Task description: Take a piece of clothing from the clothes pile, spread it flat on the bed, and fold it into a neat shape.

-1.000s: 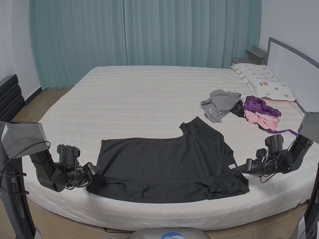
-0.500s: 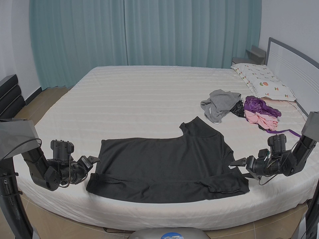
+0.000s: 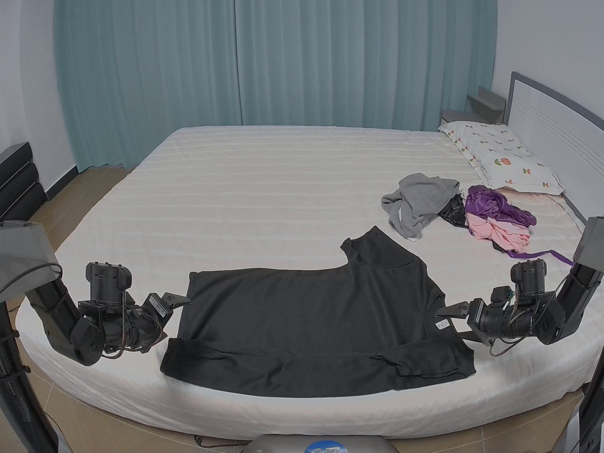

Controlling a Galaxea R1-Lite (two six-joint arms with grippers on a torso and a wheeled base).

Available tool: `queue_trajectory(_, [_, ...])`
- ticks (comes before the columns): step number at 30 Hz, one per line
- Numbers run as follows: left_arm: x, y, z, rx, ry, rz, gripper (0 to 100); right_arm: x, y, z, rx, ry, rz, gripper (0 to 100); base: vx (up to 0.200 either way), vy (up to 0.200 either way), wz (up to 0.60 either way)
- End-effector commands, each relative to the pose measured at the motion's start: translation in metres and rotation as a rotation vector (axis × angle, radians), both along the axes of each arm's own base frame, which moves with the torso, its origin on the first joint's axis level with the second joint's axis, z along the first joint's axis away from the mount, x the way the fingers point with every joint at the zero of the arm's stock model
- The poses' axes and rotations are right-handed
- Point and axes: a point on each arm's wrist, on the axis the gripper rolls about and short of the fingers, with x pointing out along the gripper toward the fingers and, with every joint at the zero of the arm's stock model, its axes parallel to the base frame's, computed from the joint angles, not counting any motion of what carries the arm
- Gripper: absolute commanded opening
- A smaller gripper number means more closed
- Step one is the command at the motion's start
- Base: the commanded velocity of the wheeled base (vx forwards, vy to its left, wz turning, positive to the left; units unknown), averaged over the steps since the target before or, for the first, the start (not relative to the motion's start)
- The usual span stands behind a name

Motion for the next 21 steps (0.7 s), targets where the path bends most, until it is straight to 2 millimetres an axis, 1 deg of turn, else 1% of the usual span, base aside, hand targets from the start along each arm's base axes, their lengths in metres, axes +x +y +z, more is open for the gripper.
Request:
queue_trajectory(1, [-0.015, -0.012, 0.01, -0.003, 0.029, -0.058, 100, -0.001, 0.0, -0.001, 0.0, 0.005, 0.003, 100, 0.0, 0.0, 0.0])
queue_trajectory(6, [-0.022, -0.028, 0.005, 0.015, 0.141, -0.115, 100, -0.001, 0.0, -0.002, 0.0, 0.008, 0.002, 100, 0.0, 0.0, 0.0])
queue_trajectory(10, [-0.022, -0.034, 0.0, 0.028, 0.163, -0.128, 100, -0.002, 0.0, -0.002, -0.001, 0.011, 0.003, 100, 0.0, 0.0, 0.0])
queue_trajectory(13, [-0.021, -0.037, -0.013, 0.074, 0.198, -0.145, 100, -0.002, 0.0, -0.003, -0.001, 0.011, 0.003, 100, 0.0, 0.0, 0.0])
queue_trajectory(14, [-0.021, -0.037, -0.013, 0.074, 0.198, -0.145, 100, -0.002, 0.0, -0.003, -0.001, 0.011, 0.003, 100, 0.0, 0.0, 0.0])
queue_trajectory(15, [-0.021, -0.038, -0.02, 0.14, 0.211, -0.159, 100, -0.001, 0.0, -0.005, -0.001, 0.018, 0.003, 100, 0.0, 0.0, 0.0])
queue_trajectory(16, [-0.021, -0.039, -0.021, 0.149, 0.212, -0.159, 100, -0.001, 0.0, -0.005, -0.002, 0.018, 0.004, 100, 0.0, 0.0, 0.0])
queue_trajectory(17, [-0.018, -0.04, -0.027, 0.176, 0.22, -0.154, 100, -0.001, 0.0, -0.006, -0.002, 0.021, 0.004, 100, 0.0, 0.0, 0.0])
queue_trajectory(21, [-0.003, -0.041, -0.035, 0.193, 0.217, -0.132, 100, -0.001, 0.0, -0.006, -0.002, 0.019, 0.004, 100, 0.0, 0.0, 0.0])
